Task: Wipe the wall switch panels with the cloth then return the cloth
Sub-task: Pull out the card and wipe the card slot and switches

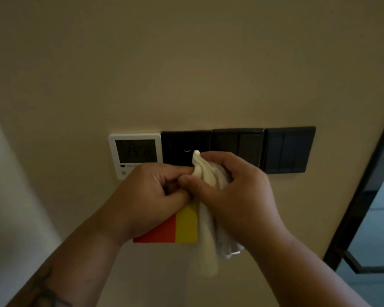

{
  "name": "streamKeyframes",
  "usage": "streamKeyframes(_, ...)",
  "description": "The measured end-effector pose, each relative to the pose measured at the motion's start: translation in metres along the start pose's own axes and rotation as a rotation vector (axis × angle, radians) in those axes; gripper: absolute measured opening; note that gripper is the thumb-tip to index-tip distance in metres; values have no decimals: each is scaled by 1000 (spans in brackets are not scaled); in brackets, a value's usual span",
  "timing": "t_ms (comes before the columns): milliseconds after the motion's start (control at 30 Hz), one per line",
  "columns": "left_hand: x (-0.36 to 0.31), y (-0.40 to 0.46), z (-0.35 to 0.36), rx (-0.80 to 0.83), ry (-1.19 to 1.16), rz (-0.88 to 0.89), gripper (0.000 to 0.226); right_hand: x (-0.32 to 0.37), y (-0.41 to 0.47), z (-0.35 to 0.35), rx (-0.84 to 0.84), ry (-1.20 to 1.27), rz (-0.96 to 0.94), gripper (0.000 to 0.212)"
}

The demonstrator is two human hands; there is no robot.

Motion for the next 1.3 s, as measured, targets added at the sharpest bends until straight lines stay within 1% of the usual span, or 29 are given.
streamKeyframes(67,1,-1,2,62,-9,0,41,-6,6,2,50,27,49,43)
streamKeyframes(133,12,0,-2,79,8,-46,38,-11,12,2,74,11,70,29)
streamKeyframes(167,20,3,-10,35,16,-78,39,-11,14,1,58,-19,67,21)
streamKeyframes(200,26,5,-21,-47,6,-105,39,-9,15,0,29,-76,44,16)
streamKeyframes(267,31,6,-41,-210,-30,-116,35,7,18,0,-21,-264,-99,15)
streamKeyframes(300,29,7,-46,-250,-33,-106,31,16,18,4,-32,-350,-177,15)
streamKeyframes(367,25,6,-48,-279,-26,-73,26,25,21,9,-45,-440,-258,14)
streamKeyframes(500,28,3,-52,-347,-66,-63,22,35,25,14,-80,-499,-308,12)
streamKeyframes(767,37,3,-47,-356,-110,-81,20,40,24,24,-155,-537,-339,10)
streamKeyframes(933,34,6,-42,-337,-120,-81,21,38,22,23,-201,-440,-293,8)
streamKeyframes(1033,32,7,-41,-350,-112,-70,20,43,22,25,-193,-539,-314,7)
streamKeyframes(1200,34,3,-47,-364,-109,-67,19,48,28,27,-98,-703,-289,9)
streamKeyframes(1300,41,1,-49,-366,-131,-91,19,47,30,30,-109,-712,-289,9)
Point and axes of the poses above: each hand's wrist, its own y-axis towards the middle knuckle, its own z-axis out of the palm, x = y × z, the point moved 10 cm from there along y, towards the middle knuckle, and after that the axes turned 12 degrees about y, right-handed, at the moved point
